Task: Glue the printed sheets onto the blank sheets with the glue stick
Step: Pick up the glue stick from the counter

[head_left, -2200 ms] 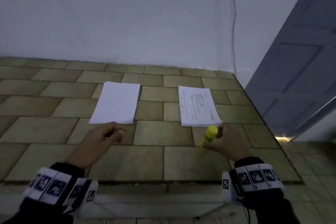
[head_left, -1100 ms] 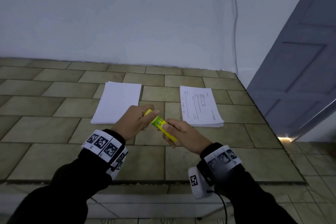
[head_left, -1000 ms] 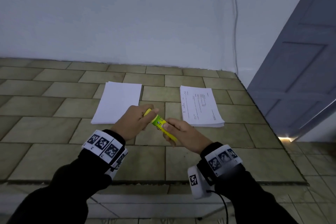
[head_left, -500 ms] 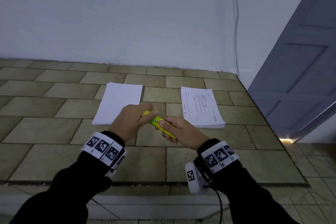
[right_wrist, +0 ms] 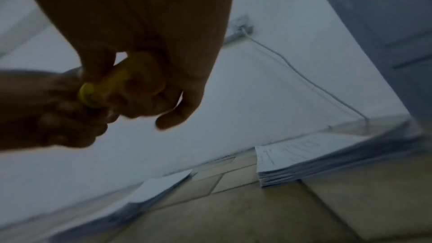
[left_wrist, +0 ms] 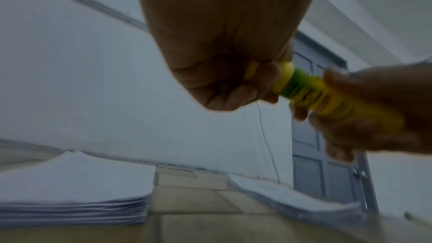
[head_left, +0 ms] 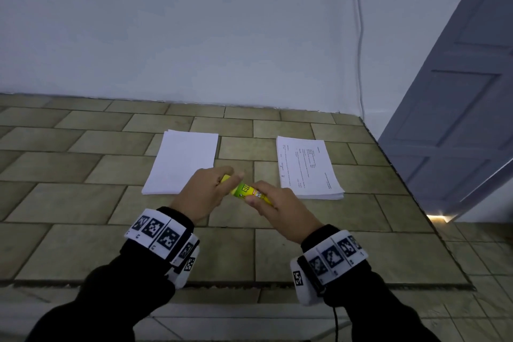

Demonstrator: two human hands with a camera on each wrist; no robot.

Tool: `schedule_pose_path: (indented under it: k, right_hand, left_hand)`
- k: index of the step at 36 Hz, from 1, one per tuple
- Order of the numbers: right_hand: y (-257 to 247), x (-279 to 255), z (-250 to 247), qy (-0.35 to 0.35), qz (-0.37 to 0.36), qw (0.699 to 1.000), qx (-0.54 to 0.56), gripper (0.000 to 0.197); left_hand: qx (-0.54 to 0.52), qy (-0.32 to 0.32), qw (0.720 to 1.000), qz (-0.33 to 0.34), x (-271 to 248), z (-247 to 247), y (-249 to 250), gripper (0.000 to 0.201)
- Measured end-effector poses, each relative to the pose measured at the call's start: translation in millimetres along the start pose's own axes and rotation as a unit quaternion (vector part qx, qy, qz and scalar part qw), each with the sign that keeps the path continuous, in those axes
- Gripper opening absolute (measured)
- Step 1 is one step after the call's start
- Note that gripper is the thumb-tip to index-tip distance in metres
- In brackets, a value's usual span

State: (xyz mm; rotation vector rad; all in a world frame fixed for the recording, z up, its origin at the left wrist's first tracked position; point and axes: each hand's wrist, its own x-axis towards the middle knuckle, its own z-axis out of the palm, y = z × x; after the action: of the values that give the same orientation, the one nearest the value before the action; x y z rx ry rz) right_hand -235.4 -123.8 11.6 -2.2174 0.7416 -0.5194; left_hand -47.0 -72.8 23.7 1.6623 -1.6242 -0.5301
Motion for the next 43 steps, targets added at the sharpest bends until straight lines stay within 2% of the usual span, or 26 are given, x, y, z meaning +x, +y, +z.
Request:
schedule_pose_path:
  k: [1,3,6,8,10,12,14,16,18,21,24,26,27,29,31,33,35,37,39,41,43]
  right_hand:
    - [0,0,-3,-0.021,0.012,0.998,0.064,0.011]
    - [1,0,-7,-0.061,0.050,0.983,0.166,0.020]
    - [-1,-1,-7,-0.074,0.068,0.976,0.193,0.021]
    - [0,-2,-1,-0.032,0.049,0.994,0.094,0.015]
    - [1,-1,4,0.007,0.026,0.997,-0.070,0.026]
    - [-4,1,8,0.026,-0.007,0.971,-0.237,0.040]
    - [-10,3,7,0.030,-0.020,0.953,-0.301,0.044]
    - [-12,3,5,0.025,-0.013,0.961,-0.276,0.043]
    - [-10,2,2,0.027,-0.005,0.980,-0.197,0.039]
    - [-4,2,-2,0.000,0.003,0.998,-0.067,0.030]
    - [1,2,-6,-0.045,0.010,0.997,0.067,0.016]
    - [2,1,-6,-0.073,0.042,0.987,0.140,0.018]
    - [2,0,-5,-0.076,0.052,0.984,0.153,0.019]
    - [2,-2,-3,-0.046,0.042,0.992,0.114,0.016]
    - [1,-2,0,-0.011,0.018,0.999,-0.025,0.023]
    - [0,0,5,0.012,-0.013,0.980,-0.199,0.037]
    - [-3,2,10,0.036,-0.054,0.957,-0.283,0.041]
    - [-6,2,10,0.035,-0.049,0.958,-0.279,0.041]
    - [-4,0,6,0.024,-0.019,0.977,-0.212,0.038]
    - [1,-2,1,0.004,-0.005,0.994,-0.105,0.032]
    - [5,-4,-2,-0.017,-0.003,1.000,-0.009,0.020]
  left_hand:
    - [0.001,0.014,0.999,0.029,-2,1,-3,0.055]
    - [0.011,0.032,0.997,0.073,-5,4,-9,0.059]
    - [-0.005,0.044,0.997,0.068,-7,7,-7,0.056]
    - [-0.040,0.043,0.998,0.020,-6,8,0,0.048]
    - [-0.053,0.027,0.997,-0.051,-3,9,5,0.044]
    - [-0.037,0.013,0.993,-0.114,0,8,8,0.051]
    - [-0.016,0.016,0.991,-0.129,2,6,8,0.057]
    - [-0.017,0.008,0.994,-0.112,4,5,7,0.059]
    - [-0.023,0.000,0.997,-0.076,3,5,5,0.057]
    - [-0.029,0.030,0.999,0.004,0,7,-2,0.046]
    - [-0.015,0.061,0.995,0.079,-3,8,-12,0.052]
    - [-0.011,0.069,0.993,0.100,-5,11,-14,0.059]
    - [-0.018,0.068,0.993,0.097,-6,12,-13,0.057]
    - [-0.043,0.064,0.995,0.056,-6,15,-9,0.050]
    - [-0.053,0.044,0.997,-0.018,-4,16,-4,0.048]
    - [-0.032,0.016,0.995,-0.095,-2,14,1,0.052]
    - [-0.020,0.011,0.991,-0.130,0,12,3,0.057]
    - [-0.026,0.011,0.992,-0.124,2,12,4,0.057]
    - [-0.026,0.012,0.995,-0.100,2,13,4,0.056]
    - [-0.012,0.035,0.998,-0.046,-1,15,-1,0.053]
    - [0.021,0.058,0.998,0.032,-2,16,-7,0.043]
